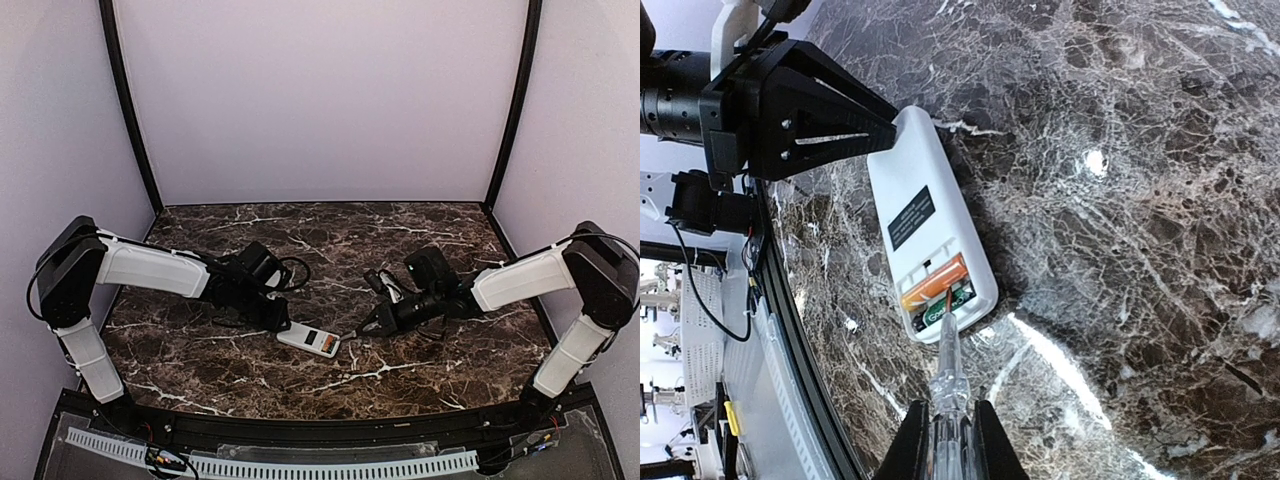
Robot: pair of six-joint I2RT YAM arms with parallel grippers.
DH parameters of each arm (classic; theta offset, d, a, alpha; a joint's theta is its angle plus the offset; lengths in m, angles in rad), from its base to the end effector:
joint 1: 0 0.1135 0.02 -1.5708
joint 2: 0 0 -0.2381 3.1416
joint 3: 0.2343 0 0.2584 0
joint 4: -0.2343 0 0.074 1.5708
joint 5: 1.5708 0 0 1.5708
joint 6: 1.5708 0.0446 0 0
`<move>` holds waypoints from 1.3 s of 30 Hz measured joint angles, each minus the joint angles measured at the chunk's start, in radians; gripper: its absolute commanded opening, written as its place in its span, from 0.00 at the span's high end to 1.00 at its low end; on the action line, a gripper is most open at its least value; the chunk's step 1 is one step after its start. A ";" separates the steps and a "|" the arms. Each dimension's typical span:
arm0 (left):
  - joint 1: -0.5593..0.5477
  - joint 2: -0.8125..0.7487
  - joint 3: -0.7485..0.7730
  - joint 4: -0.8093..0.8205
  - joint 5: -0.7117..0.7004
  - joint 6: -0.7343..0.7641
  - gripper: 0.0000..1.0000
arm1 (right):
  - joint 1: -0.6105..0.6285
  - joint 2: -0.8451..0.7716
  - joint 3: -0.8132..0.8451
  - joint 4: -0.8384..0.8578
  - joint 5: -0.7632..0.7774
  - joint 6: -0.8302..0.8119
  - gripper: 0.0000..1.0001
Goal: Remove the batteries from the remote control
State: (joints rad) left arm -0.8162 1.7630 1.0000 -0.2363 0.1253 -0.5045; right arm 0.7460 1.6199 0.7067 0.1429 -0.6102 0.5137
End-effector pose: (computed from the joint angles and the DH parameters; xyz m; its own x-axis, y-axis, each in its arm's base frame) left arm 0.2374 -0.2607 0.1174 -0.8761 0.2317 -0.4227 0.3948 0.8480 -0.3535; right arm 0.2119 0.2306 0.1121 -0.8672 -0.2530 -0.4290 -0.4962 0.5133 0.7002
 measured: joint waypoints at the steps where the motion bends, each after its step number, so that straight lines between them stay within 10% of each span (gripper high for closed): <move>1: 0.000 0.000 0.000 0.000 0.000 0.000 0.79 | 0.000 0.000 0.000 0.003 -0.002 0.002 1.00; 21: 0.000 0.003 -0.002 0.021 -0.003 -0.001 0.79 | 0.002 0.001 -0.051 0.290 -0.077 0.124 1.00; 39: 0.000 -0.008 -0.027 0.054 -0.006 -0.030 0.80 | 0.183 -0.158 0.049 -0.177 0.327 0.019 1.00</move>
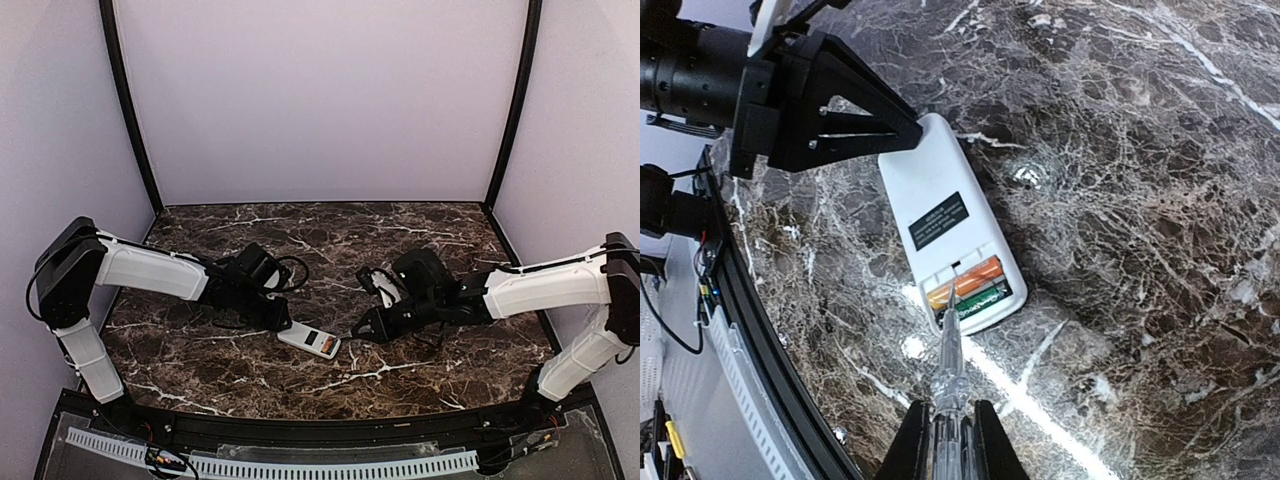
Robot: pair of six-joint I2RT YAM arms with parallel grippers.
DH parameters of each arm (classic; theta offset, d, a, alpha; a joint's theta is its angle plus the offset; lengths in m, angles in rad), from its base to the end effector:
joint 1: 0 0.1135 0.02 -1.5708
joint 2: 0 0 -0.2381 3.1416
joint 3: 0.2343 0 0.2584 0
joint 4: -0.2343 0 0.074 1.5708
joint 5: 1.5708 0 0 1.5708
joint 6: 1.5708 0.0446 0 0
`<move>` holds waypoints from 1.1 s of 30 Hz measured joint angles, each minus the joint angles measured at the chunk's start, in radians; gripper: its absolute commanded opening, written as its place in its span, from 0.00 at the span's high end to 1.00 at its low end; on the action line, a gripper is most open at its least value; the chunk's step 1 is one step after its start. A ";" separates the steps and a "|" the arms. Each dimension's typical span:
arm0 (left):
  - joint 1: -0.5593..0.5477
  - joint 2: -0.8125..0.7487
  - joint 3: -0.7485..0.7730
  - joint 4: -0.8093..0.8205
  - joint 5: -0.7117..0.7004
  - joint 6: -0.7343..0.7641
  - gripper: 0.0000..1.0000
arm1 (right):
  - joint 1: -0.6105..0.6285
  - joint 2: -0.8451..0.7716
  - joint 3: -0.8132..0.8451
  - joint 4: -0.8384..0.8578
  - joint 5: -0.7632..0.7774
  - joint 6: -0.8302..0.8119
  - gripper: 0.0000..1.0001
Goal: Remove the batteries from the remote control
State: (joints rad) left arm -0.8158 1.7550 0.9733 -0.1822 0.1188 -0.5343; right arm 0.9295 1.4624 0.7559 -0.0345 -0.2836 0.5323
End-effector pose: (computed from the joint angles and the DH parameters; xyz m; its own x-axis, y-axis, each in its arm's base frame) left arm 0.2372 -0.2598 0.1159 -0.8763 0.1934 -0.4413 0.3756 0.8479 -0.3742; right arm 0.1758 0.2563 0.1538 -0.8011 -0.2585 -0.5399 -0.5643 0.6269 0.5372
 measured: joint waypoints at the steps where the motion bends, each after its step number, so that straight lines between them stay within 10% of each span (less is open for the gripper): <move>1: 0.000 -0.001 -0.001 0.002 0.000 -0.001 0.80 | 0.011 0.003 0.009 -0.018 0.021 0.001 1.00; 20: 0.000 -0.016 -0.035 0.043 0.000 -0.028 0.79 | 0.060 0.068 0.065 -0.080 0.158 0.069 1.00; 33: 0.000 -0.016 -0.037 0.048 0.000 -0.031 0.79 | 0.049 0.072 -0.076 0.170 0.089 0.141 1.00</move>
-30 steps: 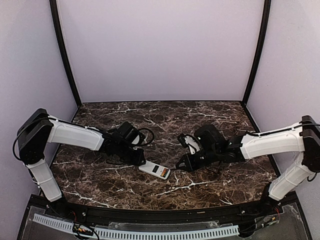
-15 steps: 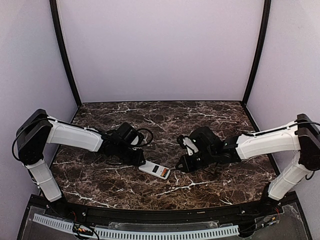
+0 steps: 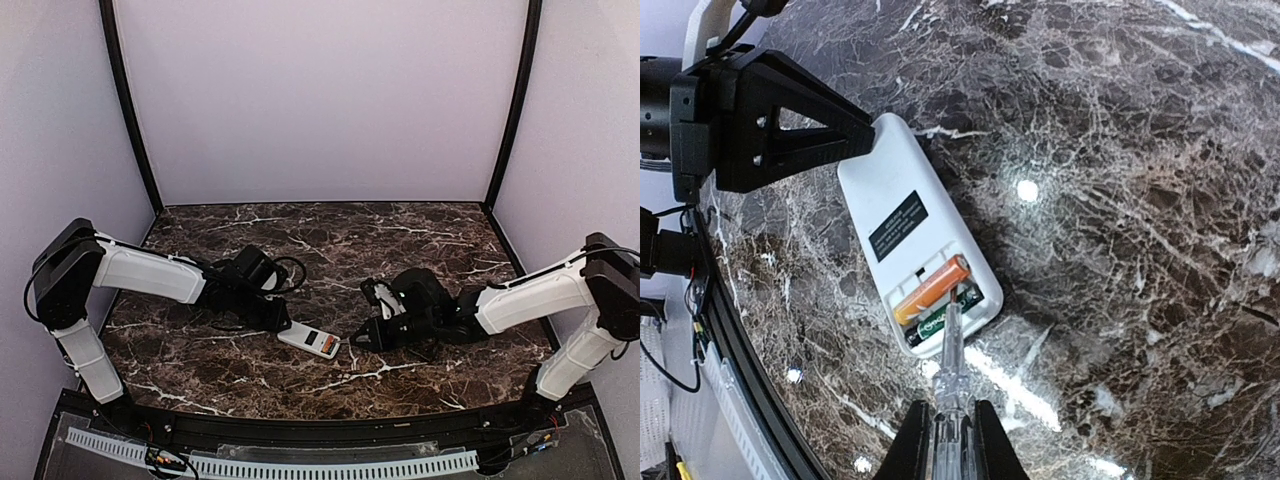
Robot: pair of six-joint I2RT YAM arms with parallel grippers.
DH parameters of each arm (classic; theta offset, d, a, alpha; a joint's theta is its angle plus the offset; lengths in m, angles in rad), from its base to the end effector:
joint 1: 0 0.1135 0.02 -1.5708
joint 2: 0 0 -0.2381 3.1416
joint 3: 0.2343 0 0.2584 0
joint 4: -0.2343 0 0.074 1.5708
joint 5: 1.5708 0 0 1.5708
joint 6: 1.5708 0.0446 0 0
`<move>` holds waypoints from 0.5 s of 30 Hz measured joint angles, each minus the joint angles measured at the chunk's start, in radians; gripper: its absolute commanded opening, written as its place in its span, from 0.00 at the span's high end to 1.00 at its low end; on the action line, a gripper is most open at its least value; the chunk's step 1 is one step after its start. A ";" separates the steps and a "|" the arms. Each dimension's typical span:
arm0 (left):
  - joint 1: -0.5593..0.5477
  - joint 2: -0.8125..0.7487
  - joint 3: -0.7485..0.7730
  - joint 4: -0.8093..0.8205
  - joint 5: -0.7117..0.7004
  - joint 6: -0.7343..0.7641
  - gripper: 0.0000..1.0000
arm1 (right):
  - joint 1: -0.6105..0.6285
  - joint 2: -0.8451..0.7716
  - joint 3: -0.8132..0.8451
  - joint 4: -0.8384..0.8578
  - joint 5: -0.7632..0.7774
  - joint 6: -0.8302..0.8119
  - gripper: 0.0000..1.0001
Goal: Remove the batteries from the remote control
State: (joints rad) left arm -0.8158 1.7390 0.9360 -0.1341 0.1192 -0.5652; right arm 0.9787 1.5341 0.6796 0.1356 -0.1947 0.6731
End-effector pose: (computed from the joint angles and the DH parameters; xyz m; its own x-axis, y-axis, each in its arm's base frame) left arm 0.2344 -0.2568 0.1138 -0.8795 0.1587 -0.4487 0.3556 0.8456 -0.3981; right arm 0.1659 0.2622 0.1237 -0.8456 -0.1612 -0.5090 -0.4709 0.6743 0.5688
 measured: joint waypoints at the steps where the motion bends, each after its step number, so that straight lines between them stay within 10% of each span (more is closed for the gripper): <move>1: 0.000 0.000 0.000 0.000 0.000 0.000 0.79 | -0.005 -0.003 -0.023 0.033 -0.011 0.008 1.00; 15: 0.000 0.000 0.000 0.000 0.001 0.000 0.80 | -0.026 -0.049 -0.115 0.164 -0.071 0.043 1.00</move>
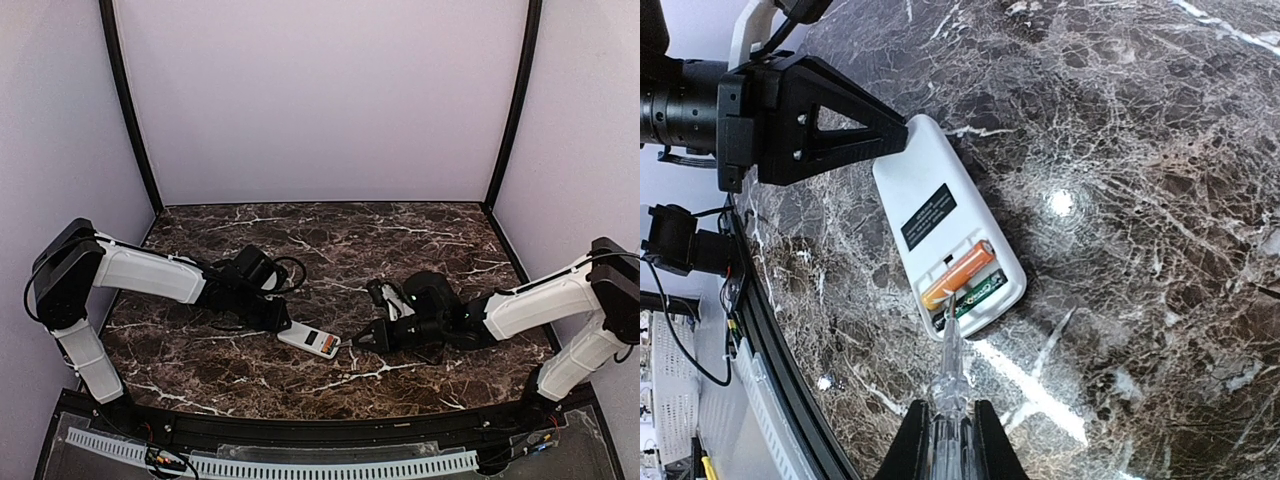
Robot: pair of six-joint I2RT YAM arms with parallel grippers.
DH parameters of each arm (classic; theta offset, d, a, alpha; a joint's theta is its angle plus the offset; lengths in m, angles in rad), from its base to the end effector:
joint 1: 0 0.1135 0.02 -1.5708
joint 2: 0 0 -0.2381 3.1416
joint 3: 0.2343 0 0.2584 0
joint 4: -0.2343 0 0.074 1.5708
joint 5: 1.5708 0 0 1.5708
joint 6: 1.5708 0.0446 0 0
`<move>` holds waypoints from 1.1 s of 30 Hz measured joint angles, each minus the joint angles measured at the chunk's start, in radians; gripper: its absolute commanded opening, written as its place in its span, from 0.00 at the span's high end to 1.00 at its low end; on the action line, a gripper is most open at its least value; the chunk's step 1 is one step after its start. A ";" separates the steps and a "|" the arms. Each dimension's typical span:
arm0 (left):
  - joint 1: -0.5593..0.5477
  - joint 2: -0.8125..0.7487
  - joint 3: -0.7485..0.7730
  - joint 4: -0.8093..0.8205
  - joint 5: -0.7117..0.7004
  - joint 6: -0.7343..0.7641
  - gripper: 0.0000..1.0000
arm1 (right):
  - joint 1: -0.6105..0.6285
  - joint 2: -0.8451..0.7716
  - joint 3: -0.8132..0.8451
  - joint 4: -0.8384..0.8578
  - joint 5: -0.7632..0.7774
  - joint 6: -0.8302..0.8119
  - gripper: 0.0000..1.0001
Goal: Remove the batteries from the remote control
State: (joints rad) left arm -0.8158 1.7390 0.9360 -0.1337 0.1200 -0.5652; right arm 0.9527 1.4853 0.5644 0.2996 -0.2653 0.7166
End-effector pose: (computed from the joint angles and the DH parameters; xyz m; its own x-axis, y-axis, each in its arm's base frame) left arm 0.2344 -0.2569 0.1138 -0.8795 0.1587 -0.4487 0.3560 0.8452 -0.3988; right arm 0.1612 0.2469 0.1188 -0.8521 -0.1045 -0.5129 -0.4646 0.6023 0.6492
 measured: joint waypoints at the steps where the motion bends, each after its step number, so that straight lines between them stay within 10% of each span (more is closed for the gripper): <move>1: 0.000 0.000 0.000 0.000 0.000 0.000 0.79 | 0.000 -0.001 0.000 0.000 0.000 0.000 1.00; 33: -0.008 -0.054 -0.094 0.061 0.014 -0.136 0.80 | 0.122 -0.048 0.126 -0.256 0.257 -0.011 1.00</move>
State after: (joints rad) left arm -0.8234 1.6852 0.8421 -0.0723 0.1337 -0.7010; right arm 1.0752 1.4372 0.6903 0.0437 -0.0078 0.7059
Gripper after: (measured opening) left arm 0.205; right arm 0.107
